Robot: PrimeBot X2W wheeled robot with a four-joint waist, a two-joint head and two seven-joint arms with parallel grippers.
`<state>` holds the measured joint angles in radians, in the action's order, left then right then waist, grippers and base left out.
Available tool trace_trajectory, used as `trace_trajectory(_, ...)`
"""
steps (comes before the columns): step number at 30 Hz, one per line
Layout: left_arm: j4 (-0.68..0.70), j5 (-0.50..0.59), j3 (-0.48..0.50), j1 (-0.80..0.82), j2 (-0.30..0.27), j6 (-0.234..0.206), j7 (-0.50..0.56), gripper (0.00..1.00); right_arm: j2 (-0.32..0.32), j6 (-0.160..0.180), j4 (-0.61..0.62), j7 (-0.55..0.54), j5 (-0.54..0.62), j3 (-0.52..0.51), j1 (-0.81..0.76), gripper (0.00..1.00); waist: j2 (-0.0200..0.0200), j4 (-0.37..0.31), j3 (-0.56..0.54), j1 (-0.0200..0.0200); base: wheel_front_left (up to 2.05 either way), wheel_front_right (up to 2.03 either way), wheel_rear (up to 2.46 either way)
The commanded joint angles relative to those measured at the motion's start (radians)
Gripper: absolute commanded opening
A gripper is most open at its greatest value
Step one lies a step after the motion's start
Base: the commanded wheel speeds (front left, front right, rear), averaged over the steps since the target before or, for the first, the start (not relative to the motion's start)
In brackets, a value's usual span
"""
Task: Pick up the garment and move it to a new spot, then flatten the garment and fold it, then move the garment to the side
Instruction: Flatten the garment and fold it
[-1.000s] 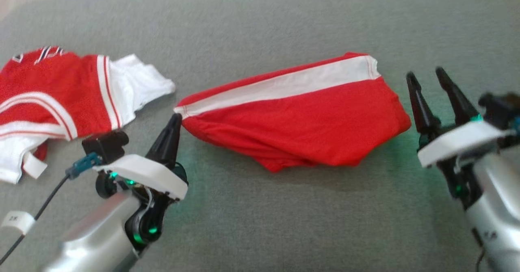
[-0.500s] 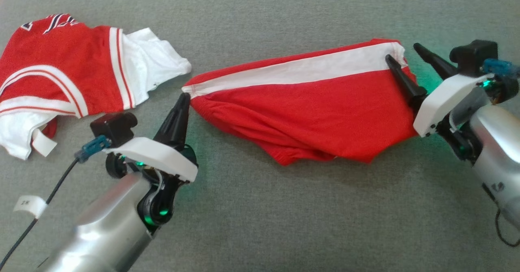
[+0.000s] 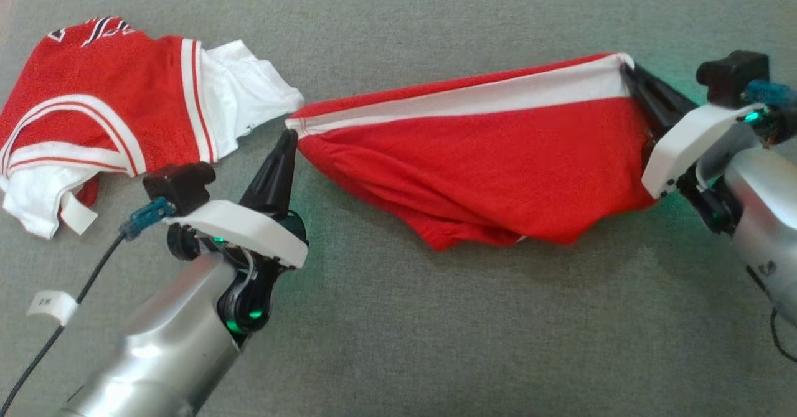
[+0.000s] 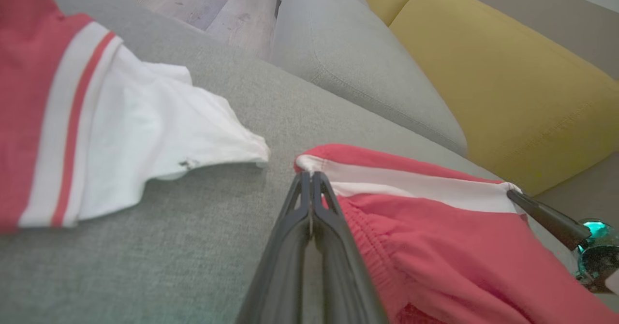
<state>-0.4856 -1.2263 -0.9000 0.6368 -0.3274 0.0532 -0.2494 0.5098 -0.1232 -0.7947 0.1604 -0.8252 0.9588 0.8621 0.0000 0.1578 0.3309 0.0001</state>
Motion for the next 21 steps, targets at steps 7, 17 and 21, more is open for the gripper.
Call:
trace_trajectory(7, 0.035, 0.092, 0.074, 0.130, -0.048, 0.011, -0.012, 0.00, 0.063, -0.008, 0.019, 0.079, -0.031, 0.002, 0.117, 0.00, 0.0000, -0.066, -0.046, -0.0001, 0.00, 0.00, 0.00)
trace_trajectory(17, -0.032, 0.250, 0.141, 0.574, 0.022, 0.028, -0.011, 0.00, 0.162, -0.008, 0.090, 0.101, 0.039, -0.165, 0.416, 0.00, 0.0000, -0.189, 0.021, -0.0001, 0.00, 0.00, 0.00)
trace_trajectory(21, -0.023, 0.359, 0.246, 0.688, 0.067, 0.040, -0.012, 0.00, 0.181, -0.008, 0.149, 0.101, 0.132, -0.313, 0.477, 0.00, 0.0000, -0.227, 0.052, -0.0001, 0.00, 0.00, 0.00)
